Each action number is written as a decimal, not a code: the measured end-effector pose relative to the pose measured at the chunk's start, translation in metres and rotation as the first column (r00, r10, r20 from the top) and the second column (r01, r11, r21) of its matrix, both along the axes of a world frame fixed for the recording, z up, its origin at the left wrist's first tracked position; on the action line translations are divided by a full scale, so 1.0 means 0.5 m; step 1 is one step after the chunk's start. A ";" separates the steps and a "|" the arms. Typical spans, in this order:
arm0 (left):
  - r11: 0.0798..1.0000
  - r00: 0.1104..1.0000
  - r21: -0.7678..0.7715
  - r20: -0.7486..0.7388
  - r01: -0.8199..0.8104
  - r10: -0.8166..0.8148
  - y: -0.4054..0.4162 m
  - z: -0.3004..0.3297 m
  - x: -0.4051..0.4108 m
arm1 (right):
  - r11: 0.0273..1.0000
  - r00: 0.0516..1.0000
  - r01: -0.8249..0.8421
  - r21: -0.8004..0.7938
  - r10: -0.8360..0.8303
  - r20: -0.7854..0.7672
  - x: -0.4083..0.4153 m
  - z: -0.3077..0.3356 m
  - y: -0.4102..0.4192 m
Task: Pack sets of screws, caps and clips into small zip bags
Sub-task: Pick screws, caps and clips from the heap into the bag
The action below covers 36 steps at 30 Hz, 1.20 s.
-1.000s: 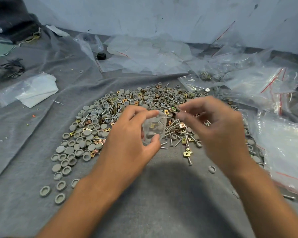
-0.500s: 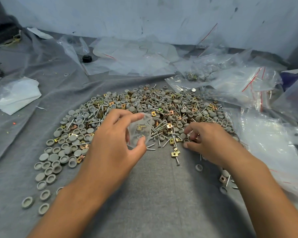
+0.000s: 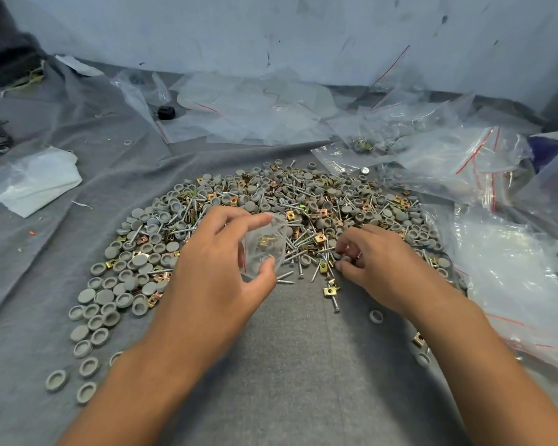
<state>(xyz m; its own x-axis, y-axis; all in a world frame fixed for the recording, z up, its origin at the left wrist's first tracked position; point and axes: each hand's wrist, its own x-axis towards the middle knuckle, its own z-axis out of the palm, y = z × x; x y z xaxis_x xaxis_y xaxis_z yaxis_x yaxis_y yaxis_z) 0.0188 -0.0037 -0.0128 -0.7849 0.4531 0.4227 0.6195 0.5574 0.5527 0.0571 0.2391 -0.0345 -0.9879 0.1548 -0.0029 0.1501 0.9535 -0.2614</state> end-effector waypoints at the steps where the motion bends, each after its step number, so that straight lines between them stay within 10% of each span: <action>1: 1.000 1.000 0.002 -0.001 0.000 0.000 0.000 0.001 0.000 | 1.000 1.000 -0.008 -0.001 0.008 -0.003 -0.001 0.000 0.000; 7: 1.000 1.000 0.013 0.001 0.008 -0.008 0.000 0.003 0.002 | 0.993 0.997 -0.033 -0.111 0.025 -0.071 -0.003 0.007 0.006; 11: 1.000 1.000 0.001 0.003 0.010 -0.010 0.001 0.000 0.000 | 0.934 0.907 -0.182 -0.306 0.040 -0.419 0.005 0.034 -0.036; 19: 1.000 1.000 0.004 0.012 0.016 -0.016 0.002 -0.005 -0.001 | 0.900 0.678 -0.407 -0.156 0.184 -0.712 0.002 0.037 -0.141; 32: 1.000 1.000 0.026 0.014 0.007 -0.007 -0.004 -0.002 -0.003 | 0.929 0.715 -0.267 -0.255 0.014 -0.699 -0.004 0.052 -0.092; 36: 1.000 1.000 0.019 0.009 0.004 -0.004 -0.009 -0.002 -0.005 | 0.971 0.960 0.098 -0.217 -0.149 -0.236 0.002 0.043 0.031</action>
